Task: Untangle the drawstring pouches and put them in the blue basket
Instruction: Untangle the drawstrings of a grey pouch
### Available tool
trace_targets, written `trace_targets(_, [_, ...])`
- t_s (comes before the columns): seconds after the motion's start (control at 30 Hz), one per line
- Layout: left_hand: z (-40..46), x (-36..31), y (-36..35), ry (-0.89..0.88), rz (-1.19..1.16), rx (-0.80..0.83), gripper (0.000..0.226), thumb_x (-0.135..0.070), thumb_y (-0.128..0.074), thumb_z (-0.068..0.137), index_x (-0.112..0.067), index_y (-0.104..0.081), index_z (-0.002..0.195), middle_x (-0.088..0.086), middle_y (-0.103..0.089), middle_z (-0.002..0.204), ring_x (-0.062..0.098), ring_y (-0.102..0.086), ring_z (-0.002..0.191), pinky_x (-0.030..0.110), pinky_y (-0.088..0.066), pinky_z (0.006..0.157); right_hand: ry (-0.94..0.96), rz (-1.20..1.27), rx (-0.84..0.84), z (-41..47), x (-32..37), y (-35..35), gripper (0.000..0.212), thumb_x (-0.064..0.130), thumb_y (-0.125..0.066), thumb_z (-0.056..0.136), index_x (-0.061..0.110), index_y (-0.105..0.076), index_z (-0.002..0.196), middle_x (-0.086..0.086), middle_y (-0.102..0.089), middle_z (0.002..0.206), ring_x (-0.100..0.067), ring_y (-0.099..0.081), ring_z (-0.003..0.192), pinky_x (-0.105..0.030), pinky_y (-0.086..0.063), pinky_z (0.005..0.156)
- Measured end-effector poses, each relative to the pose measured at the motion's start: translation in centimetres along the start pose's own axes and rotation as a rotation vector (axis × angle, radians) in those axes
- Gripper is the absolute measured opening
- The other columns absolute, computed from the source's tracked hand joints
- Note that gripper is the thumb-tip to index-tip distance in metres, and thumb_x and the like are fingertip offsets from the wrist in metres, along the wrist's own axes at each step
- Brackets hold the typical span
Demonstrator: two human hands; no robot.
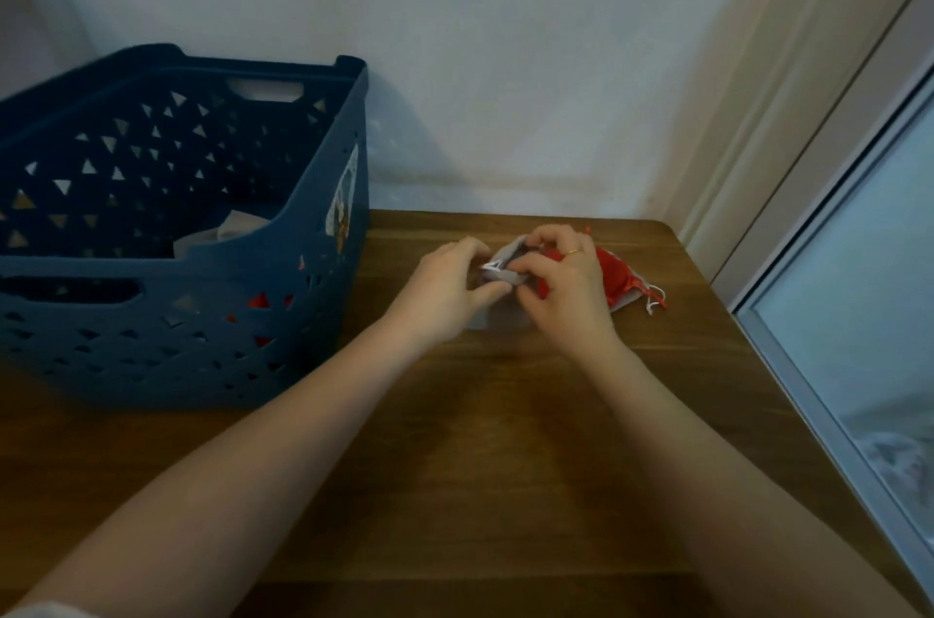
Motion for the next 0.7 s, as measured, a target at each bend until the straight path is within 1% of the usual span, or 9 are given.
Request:
trace_targets(0.1, [-0.5,0.3,0.4,-0.046,-0.052,0.005,0.015,-0.028,-0.057,0.091,-0.021,-0.057,0.105,-0.012,-0.058,0.082,0.002,-0.055,0.074,0.019,-0.042,0.063,0.066,-0.064,-0.005,-0.3,1.2,0.5,0.006,0.018,-0.069,0.079,0.019,-0.068,0.085,-0.006,-0.048,0.135,-0.029,-0.03,0.132,-0.041,-0.019,0.103])
trace_targets(0.17, [-0.7,0.5,0.7,-0.081,-0.038,0.045,0.009,-0.028,-0.053,0.093,-0.021,-0.057,0.098,-0.009,-0.059,0.081,0.004,-0.057,0.072,0.02,-0.045,0.063,0.031,-0.028,0.076,-0.2,1.0,0.4,0.012,0.017,-0.063,0.085,0.018,-0.059,0.097,-0.001,-0.053,0.128,-0.018,-0.034,0.13,-0.038,-0.011,0.109])
trace_targets(0.23, [-0.9,0.8,0.9,-0.087,-0.007,0.091,0.01,-0.027,-0.049,0.096,-0.019,-0.056,0.096,-0.008,-0.058,0.083,0.009,-0.058,0.076,0.021,-0.046,0.063,-0.092,0.115,0.201,-0.2,0.6,0.2,0.027,0.017,-0.057,0.09,0.019,-0.048,0.115,0.003,-0.054,0.121,-0.005,-0.038,0.12,-0.036,-0.02,0.111])
trace_targets(0.3, [-1.1,1.3,1.0,-0.073,0.018,0.126,0.013,-0.026,-0.046,0.097,-0.018,-0.055,0.094,-0.006,-0.058,0.083,0.014,-0.058,0.078,0.022,-0.044,0.062,-0.125,0.188,0.282,0.0,0.4,0.0,0.038,0.02,-0.056,0.091,0.018,-0.043,0.127,0.001,-0.054,0.125,-0.011,-0.046,0.117,-0.029,-0.039,0.099])
trace_targets(0.33, [-1.2,1.5,1.1,-0.071,0.024,0.135,0.014,-0.026,-0.045,0.097,-0.018,-0.055,0.092,-0.004,-0.058,0.084,0.016,-0.058,0.079,0.023,-0.043,0.062,-0.101,0.164,0.315,0.1,0.5,0.0,0.037,0.021,-0.055,0.092,0.016,-0.045,0.127,-0.002,-0.054,0.125,-0.014,-0.05,0.115,-0.025,-0.042,0.092])
trace_targets(0.47, [-1.4,2.1,1.5,-0.06,0.127,0.109,0.017,-0.027,-0.046,0.097,-0.022,-0.053,0.082,-0.006,-0.055,0.076,0.008,-0.052,0.069,0.018,-0.035,0.055,-0.057,-0.126,0.449,0.1,0.4,-0.7,0.029,0.038,-0.046,0.095,0.015,-0.054,0.109,-0.003,-0.063,0.102,-0.019,-0.059,0.092,-0.037,-0.049,0.073])
trace_targets(0.57, [-1.4,2.5,2.1,-0.017,0.183,0.045,0.028,-0.031,-0.047,0.097,-0.024,-0.049,0.069,-0.005,-0.049,0.069,0.008,-0.045,0.062,0.021,-0.029,0.055,-0.048,-0.308,0.51,-0.2,0.4,-0.8,0.036,0.056,-0.037,0.092,0.023,-0.05,0.083,0.006,-0.056,0.078,-0.013,-0.054,0.069,-0.027,-0.041,0.055])
trace_targets(0.63, [-1.5,3.0,2.4,0.02,0.127,0.035,0.034,-0.031,-0.044,0.098,-0.018,-0.049,0.067,-0.001,-0.046,0.066,0.012,-0.043,0.06,0.025,-0.031,0.056,-0.114,-0.173,0.525,-0.5,0.4,-0.4,0.043,0.056,-0.032,0.092,0.025,-0.046,0.067,0.007,-0.05,0.064,-0.009,-0.046,0.057,-0.024,-0.032,0.052])
trace_targets(0.7, [-1.8,3.5,2.5,0.065,-0.002,0.047,0.037,-0.031,-0.039,0.099,-0.013,-0.05,0.069,0.001,-0.045,0.066,0.014,-0.043,0.061,0.029,-0.032,0.058,-0.229,0.155,0.465,-0.8,0.2,0.4,0.047,0.045,-0.035,0.096,0.024,-0.045,0.055,0.008,-0.043,0.052,-0.007,-0.038,0.047,-0.025,-0.028,0.052])
Point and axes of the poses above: each hand's wrist, its own z-axis towards the middle knuckle, its own y-axis out of the back of the hand, x = y × z, the point moved 6 cm from there along z, towards the middle knuckle
